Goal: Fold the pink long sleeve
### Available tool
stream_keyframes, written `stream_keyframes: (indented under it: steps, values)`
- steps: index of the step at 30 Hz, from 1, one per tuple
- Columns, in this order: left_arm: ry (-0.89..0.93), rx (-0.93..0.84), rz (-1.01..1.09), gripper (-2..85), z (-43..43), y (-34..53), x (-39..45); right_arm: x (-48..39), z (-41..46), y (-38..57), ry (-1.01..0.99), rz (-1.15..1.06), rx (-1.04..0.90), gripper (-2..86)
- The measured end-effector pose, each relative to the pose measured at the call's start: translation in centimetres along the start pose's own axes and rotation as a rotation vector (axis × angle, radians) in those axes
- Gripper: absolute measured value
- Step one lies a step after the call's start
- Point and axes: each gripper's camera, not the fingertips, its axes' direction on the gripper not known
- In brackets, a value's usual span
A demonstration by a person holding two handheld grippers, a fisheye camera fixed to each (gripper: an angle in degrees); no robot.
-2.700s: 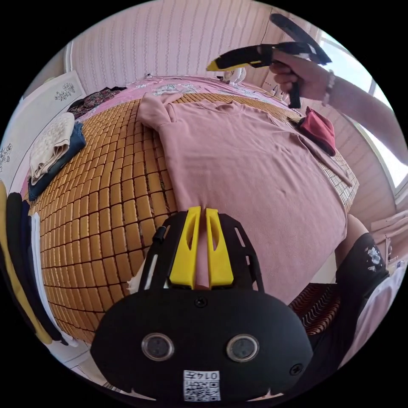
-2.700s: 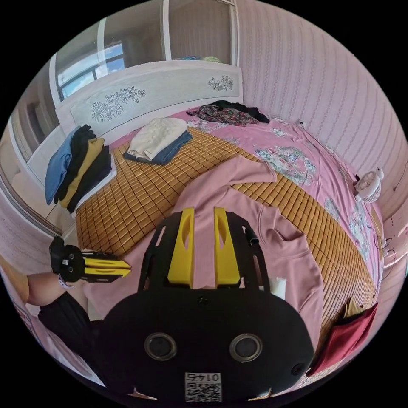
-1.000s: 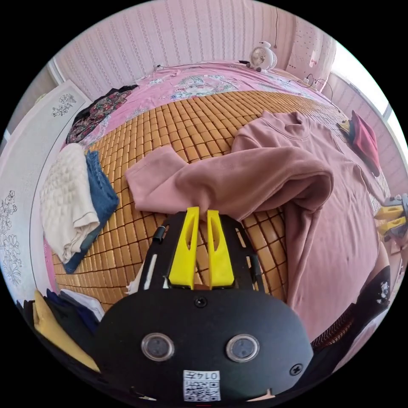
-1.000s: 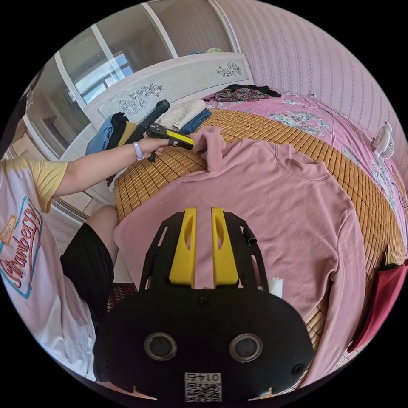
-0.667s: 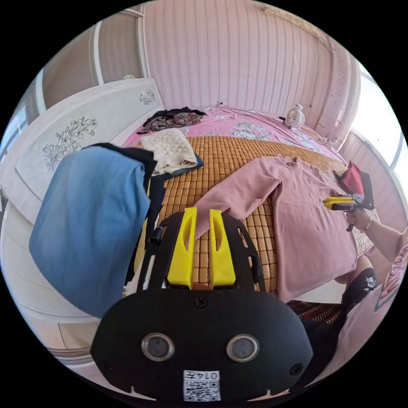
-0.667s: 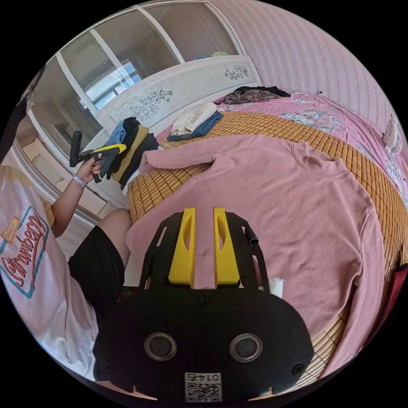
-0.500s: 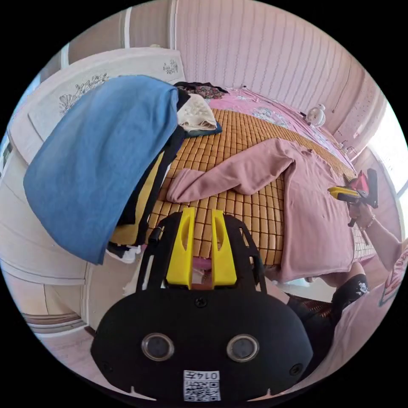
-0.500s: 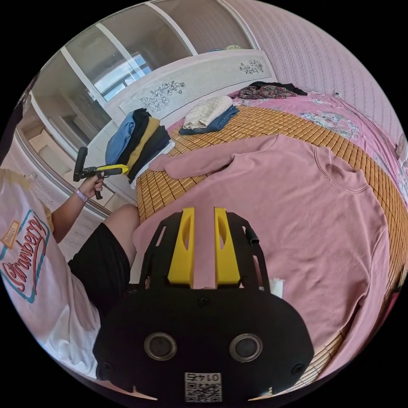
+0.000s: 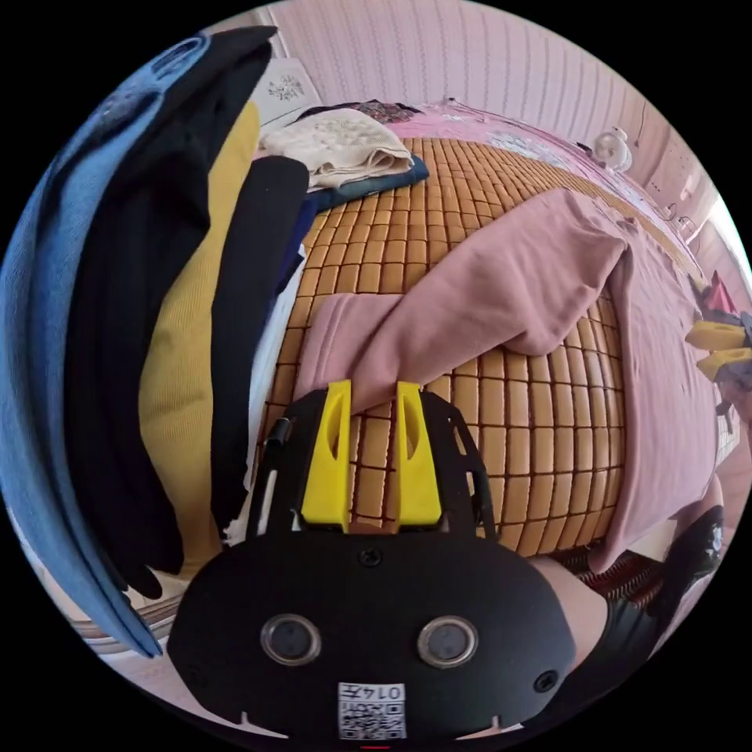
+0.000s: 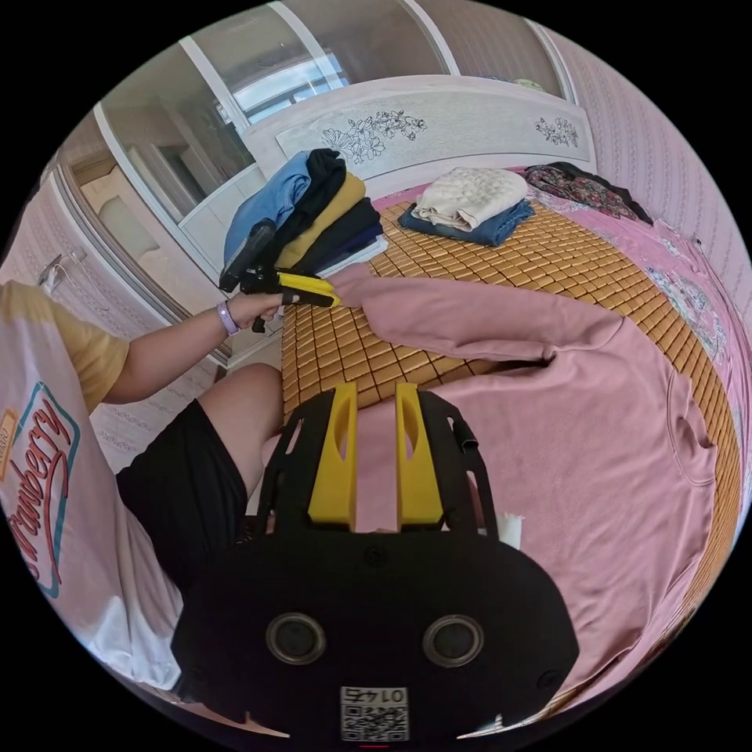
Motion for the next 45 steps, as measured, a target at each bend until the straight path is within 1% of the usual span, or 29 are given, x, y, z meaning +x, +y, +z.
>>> stream_keyframes:
  steps: [4, 5, 6, 7, 8, 9, 10, 11, 15, 19, 21, 23, 24, 27, 28, 31, 33, 34, 36, 37, 38, 39, 40, 41, 42, 43, 44, 45]
  values:
    - [0.079, -0.079, 0.116, 3.3, -1.5, 0.0, 0.1, -0.9, 1.2, -0.8, -0.036, -0.023, -0.007, 7.7]
    - [0.165, -0.033, 0.115, 3.2, -4.0, 0.5, -0.3, -1.1, 1.3, -1.0, -0.036, -0.039, -0.008, 7.7]
    - [0.233, 0.058, 0.075, 3.4, -7.2, 1.4, -1.3, -1.3, 1.3, -1.1, -0.034, -0.047, -0.005, 7.7]
    - [0.252, 0.108, 0.039, 3.5, -8.7, 1.9, -1.9, -1.5, 1.2, -1.3, -0.029, -0.063, 0.003, 7.8]
    - [0.246, 0.199, -0.058, 3.4, -11.1, 3.1, -3.4, -1.6, 1.3, -1.4, -0.028, -0.068, 0.012, 7.8]
    - [0.178, 0.273, -0.154, 3.6, -12.7, 4.4, -4.6, -1.7, 1.4, -1.6, -0.030, -0.067, 0.018, 7.8]
    - [0.140, 0.297, -0.187, 3.9, -13.2, 5.1, -5.0, -1.7, 1.7, -1.8, -0.042, -0.061, 0.025, 7.8]
    - [0.086, 0.304, -0.238, 4.7, -13.2, 6.1, -5.5, -1.7, 2.2, -2.1, -0.056, -0.049, 0.025, 7.9]
    - [0.175, 0.133, -0.320, 7.0, -8.8, 8.3, -5.9, -3.1, 4.5, -3.3, -0.072, -0.076, -0.005, 8.1]
    - [0.181, 0.043, -0.372, 9.4, -4.6, 9.1, -5.1, -6.2, 7.9, -5.2, 0.016, -0.182, -0.064, 8.8]
    - [0.215, -0.011, -0.381, 10.9, -2.2, 8.5, -4.9, -7.7, 9.7, -6.1, 0.032, -0.224, -0.100, 9.9]
    - [0.205, -0.039, -0.392, 10.8, -0.7, 8.2, -4.7, -9.7, 12.5, -7.0, 0.048, -0.272, -0.144, 10.9]
    - [0.138, -0.002, -0.377, 10.4, -0.8, 8.2, -4.2, -10.2, 13.3, -7.1, 0.058, -0.280, -0.156, 11.0]
    - [0.068, -0.011, -0.283, 7.5, -0.5, 7.6, -2.9, -11.2, 17.3, -7.3, 0.130, -0.248, -0.265, 9.6]
    - [0.070, -0.012, -0.272, 6.2, -0.5, 7.6, -2.8, -11.5, 17.2, -7.1, 0.155, -0.246, -0.213, 8.4]
    - [0.125, 0.030, -0.321, 4.2, -0.5, 7.5, -3.4, -10.9, 17.2, -6.8, 0.147, -0.175, -0.191, 4.6]
    - [0.137, 0.167, -0.357, 4.0, -2.4, 7.0, -3.3, -10.1, 16.7, -6.7, 0.105, -0.117, -0.173, 3.4]
    - [0.138, 0.221, -0.352, 3.9, -3.3, 6.7, -3.0, -9.6, 15.6, -6.4, 0.065, -0.072, -0.116, 3.0]
    - [0.187, 0.456, -0.298, 3.8, -7.6, 5.0, -1.4, -8.7, 13.5, -5.8, 0.016, -0.005, 0.001, 2.6]
    - [0.209, 0.507, -0.273, 3.8, -8.6, 4.4, -0.8, -8.1, 11.5, -5.3, -0.012, 0.042, 0.091, 2.5]
    - [0.263, 0.612, -0.197, 3.9, -10.8, 2.9, 0.8, -7.5, 9.1, -4.5, -0.035, 0.087, 0.196, 2.4]
    - [0.327, 0.696, -0.080, 3.9, -12.9, 1.2, 3.0, -7.2, 7.6, -4.0, -0.042, 0.110, 0.251, 2.4]
    - [0.365, 0.728, -0.012, 4.0, -13.9, 0.2, 4.2, -6.6, 4.4, -2.7, -0.055, 0.156, 0.349, 2.5]
    - [0.450, 0.777, 0.105, 4.3, -15.9, -1.4, 6.8, -6.2, 0.9, -1.0, -0.049, 0.186, 0.426, 2.6]
    - [0.547, 0.804, 0.235, 4.7, -17.6, -2.7, 9.8, -6.2, -0.8, 0.0, -0.035, 0.192, 0.456, 2.7]
    - [0.591, 0.811, 0.301, 4.9, -18.3, -3.1, 11.4, -6.3, -4.2, 2.4, 0.013, 0.188, 0.506, 2.9]
    - [0.664, 0.816, 0.416, 5.2, -19.2, -3.3, 14.6, -6.5, -7.1, 5.3, 0.079, 0.195, 0.525, 3.3]
    - [0.723, 0.810, 0.493, 5.5, -19.4, -3.0, 17.4, -6.5, -8.4, 7.0, 0.119, 0.216, 0.526, 3.5]
